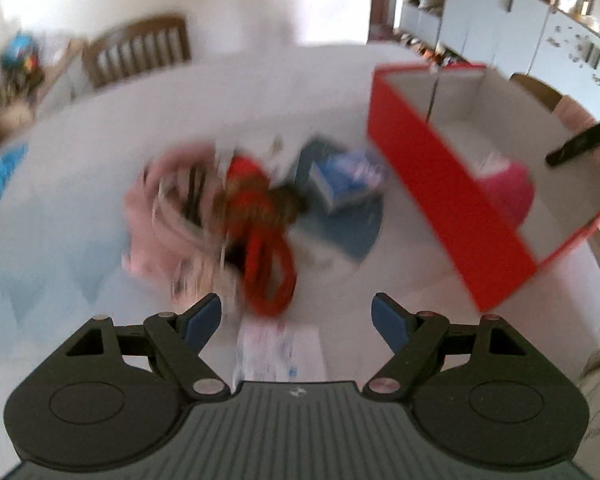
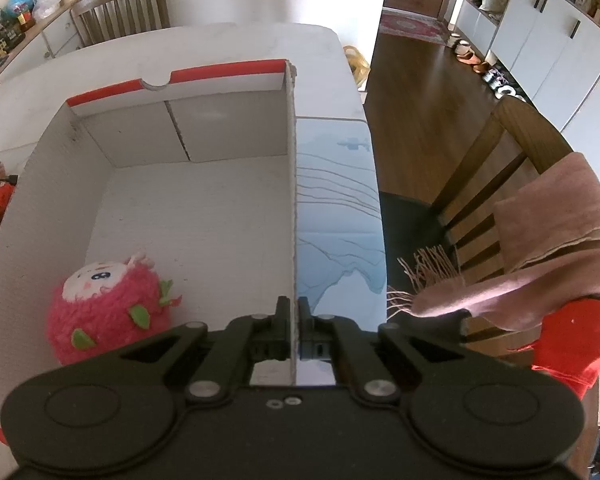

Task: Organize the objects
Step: 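Return the left tool to the pile above the printed tissue pack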

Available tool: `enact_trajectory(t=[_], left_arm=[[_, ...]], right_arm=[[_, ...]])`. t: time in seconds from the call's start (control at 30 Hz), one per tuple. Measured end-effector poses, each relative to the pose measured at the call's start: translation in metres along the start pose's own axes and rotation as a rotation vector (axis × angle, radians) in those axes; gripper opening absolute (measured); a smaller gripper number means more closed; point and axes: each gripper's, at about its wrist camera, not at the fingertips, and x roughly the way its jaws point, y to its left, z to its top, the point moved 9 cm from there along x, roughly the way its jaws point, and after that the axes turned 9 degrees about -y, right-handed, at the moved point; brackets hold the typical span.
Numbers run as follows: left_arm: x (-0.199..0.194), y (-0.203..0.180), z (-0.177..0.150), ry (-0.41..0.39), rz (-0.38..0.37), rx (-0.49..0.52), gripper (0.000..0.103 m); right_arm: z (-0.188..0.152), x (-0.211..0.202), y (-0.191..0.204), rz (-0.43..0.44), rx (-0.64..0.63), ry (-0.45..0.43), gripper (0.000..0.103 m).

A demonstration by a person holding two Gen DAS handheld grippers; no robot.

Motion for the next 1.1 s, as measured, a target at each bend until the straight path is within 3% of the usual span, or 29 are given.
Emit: enact_trajectory(t=[0.3, 0.43, 0.53, 0.67, 0.83, 0.97, 1.03, 1.1], left_arm=[[0.039, 0.013, -0.063, 0.098, 0.017, -0.099, 0.082], [0.046, 0.015, -0.067, 0.109, 0.013, -0.139, 0.079], [0.049, 0.014, -0.069, 0.115, 0.017, -0.133, 0.07], [0.05, 0.013, -0.068, 0.112, 0.032, -0.104, 0.067], [0.048, 0.018, -0.065, 0.109, 0.045, -0.095, 0.032], [0.046, 0.024, -0.063, 0.108, 0.032, -0.108, 0.016], [0.044, 0.024, -0.061, 0.098, 0.035, -0.094, 0.0], [0.042, 0.024, -0.059, 0.093, 0.018, -0.105, 0.0]], right_arm=[[0.001, -0.002, 0.002, -0.017, 0.007, 0.007, 0.001], [0.001, -0.004, 0.003, -0.024, -0.001, 0.005, 0.001], [0.0, -0.004, 0.004, -0.027, -0.001, 0.005, 0.001], [-0.001, -0.003, 0.004, -0.031, 0.0, 0.006, 0.001], [-0.003, -0.002, 0.005, -0.036, 0.001, 0.011, 0.001], [-0.004, -0.002, 0.006, -0.041, 0.005, 0.014, 0.001], [-0.004, -0.002, 0.006, -0.044, 0.006, 0.015, 0.001], [-0.004, -0.002, 0.007, -0.048, 0.009, 0.016, 0.002]])
